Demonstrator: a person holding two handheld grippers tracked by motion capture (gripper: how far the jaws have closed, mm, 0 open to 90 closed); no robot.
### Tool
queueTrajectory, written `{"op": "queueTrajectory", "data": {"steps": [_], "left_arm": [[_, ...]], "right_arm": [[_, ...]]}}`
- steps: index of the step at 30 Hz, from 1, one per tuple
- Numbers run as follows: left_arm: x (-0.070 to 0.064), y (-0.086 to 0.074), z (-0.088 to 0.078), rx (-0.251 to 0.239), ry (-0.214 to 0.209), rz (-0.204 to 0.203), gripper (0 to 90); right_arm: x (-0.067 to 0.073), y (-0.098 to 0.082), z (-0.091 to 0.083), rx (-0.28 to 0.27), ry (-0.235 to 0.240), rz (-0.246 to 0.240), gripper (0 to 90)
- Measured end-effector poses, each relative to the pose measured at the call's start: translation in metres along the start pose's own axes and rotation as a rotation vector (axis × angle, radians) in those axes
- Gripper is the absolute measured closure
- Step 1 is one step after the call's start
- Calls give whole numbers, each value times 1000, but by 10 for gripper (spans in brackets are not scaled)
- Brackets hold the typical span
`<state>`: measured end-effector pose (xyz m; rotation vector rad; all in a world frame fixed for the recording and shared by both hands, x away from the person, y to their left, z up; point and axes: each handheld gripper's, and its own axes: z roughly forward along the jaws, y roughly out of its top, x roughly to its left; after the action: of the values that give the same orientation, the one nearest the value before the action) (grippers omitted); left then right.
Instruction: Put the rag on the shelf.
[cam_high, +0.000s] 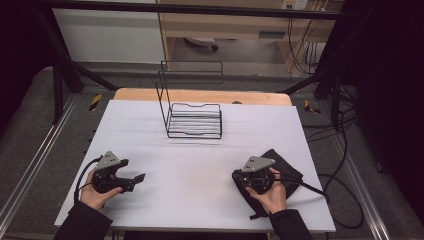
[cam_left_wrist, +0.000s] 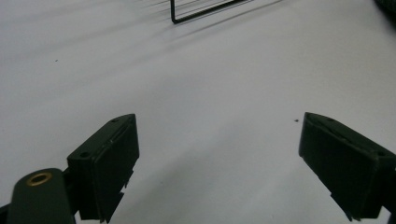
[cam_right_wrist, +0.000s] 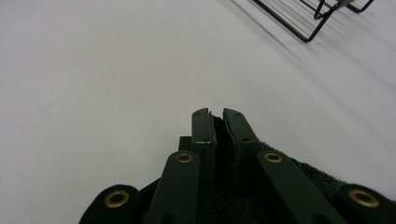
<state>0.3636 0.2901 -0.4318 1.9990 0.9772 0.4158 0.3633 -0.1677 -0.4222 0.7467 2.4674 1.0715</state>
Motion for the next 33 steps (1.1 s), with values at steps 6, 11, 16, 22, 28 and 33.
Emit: {"op": "queueTrajectory", "data": {"steps": [6,11,16,22,28,33], "left_arm": [[0,0,0,0,2,0,120],[1,0,0,-1,6,0,121],[1,0,0,-2,8,-1,121],[2,0,-1,-4,11,-7,121],[2,0,-1,-4,13,-9,121],[2,0,-1,-2,17,-10,121]], "right_arm": [[4,8,3,-13,11,-13,841],[8,15,8,-21,24,-28,842],[18,29,19,-33,60,-60,842],[29,42,33,-37,90,-78,842],[44,53,51,-39,127,-81,843],[53,62,61,-46,155,-87,843]]}}
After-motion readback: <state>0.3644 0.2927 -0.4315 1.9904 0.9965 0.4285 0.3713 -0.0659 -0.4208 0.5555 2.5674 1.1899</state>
